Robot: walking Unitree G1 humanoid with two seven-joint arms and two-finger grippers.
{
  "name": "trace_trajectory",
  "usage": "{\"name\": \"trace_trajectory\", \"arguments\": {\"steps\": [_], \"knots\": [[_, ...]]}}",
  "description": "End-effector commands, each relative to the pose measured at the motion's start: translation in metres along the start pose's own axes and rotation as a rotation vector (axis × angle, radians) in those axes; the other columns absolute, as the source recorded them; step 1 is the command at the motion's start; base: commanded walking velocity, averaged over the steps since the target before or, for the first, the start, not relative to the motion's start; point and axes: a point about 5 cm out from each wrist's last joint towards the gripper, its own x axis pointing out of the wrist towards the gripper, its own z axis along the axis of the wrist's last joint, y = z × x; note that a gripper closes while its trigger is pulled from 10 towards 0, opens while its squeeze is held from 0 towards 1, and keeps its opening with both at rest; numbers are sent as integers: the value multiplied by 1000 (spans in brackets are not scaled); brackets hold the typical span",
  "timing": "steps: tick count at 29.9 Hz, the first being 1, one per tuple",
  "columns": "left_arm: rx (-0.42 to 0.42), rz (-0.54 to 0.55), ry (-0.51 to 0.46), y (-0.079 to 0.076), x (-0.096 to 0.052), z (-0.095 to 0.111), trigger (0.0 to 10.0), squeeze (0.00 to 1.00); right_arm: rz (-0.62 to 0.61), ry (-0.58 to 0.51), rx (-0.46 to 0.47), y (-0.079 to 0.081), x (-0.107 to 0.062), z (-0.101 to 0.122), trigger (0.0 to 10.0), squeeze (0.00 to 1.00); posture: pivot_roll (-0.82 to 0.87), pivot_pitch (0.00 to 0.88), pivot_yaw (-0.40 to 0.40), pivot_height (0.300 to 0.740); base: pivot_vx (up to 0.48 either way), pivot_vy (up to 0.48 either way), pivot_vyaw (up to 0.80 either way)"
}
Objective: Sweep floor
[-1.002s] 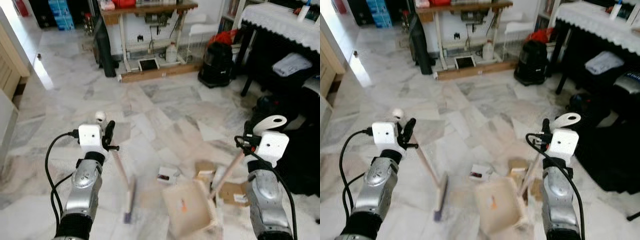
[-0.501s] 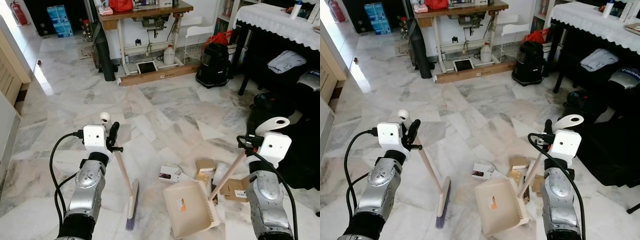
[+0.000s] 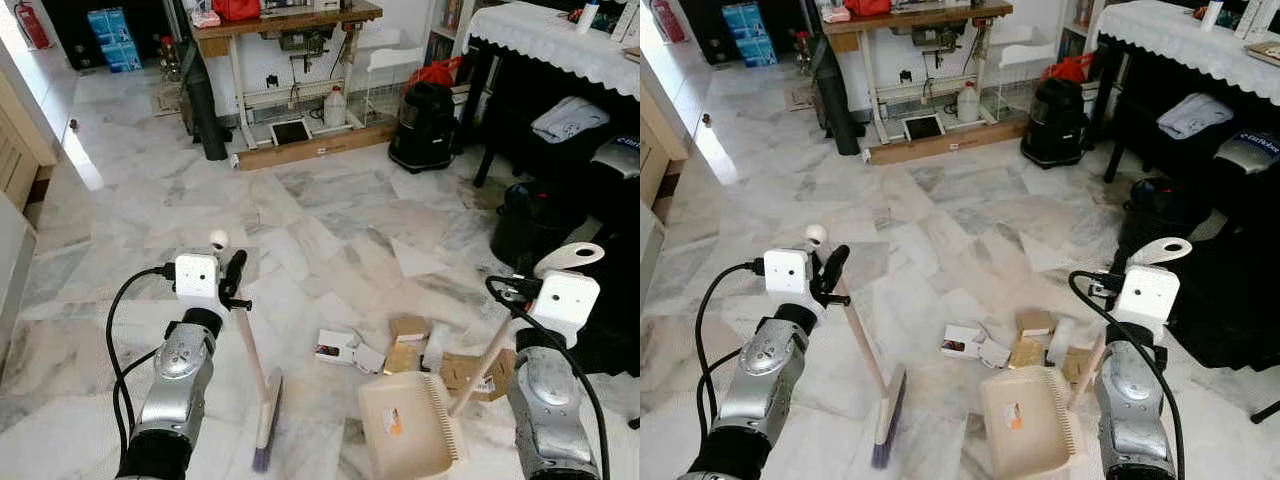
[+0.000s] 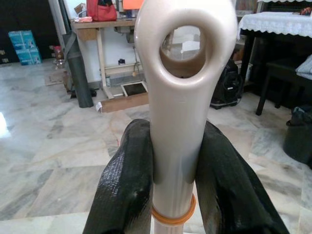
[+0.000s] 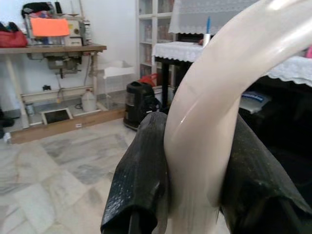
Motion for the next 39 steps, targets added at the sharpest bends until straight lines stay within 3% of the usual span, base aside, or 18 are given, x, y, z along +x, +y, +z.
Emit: {"name": "trace_trajectory", "arguments": {"steps": [1, 29, 34, 39], "knots": [[25, 0, -67, 1, 4, 15, 10000, 0, 12, -37, 12, 4, 4, 9, 10000, 0, -115, 0, 45, 740, 0, -311, 0], [24, 14, -70, 3, 2, 15, 10000, 0, 58, -35, 21, 9, 3, 9, 10000, 0, -116, 0, 41, 740, 0, -299, 0], [-27, -42, -51, -4, 3, 14, 10000, 0, 44, -23, 11, 5, 1, 6, 10000, 0, -116, 0, 40, 740, 0, 0, 0], [-86, -164, -17, -20, 6, 13, 10000, 0, -44, 6, -47, -9, -1, 0, 10000, 0, -118, 0, 41, 740, 0, 0, 0]]}}
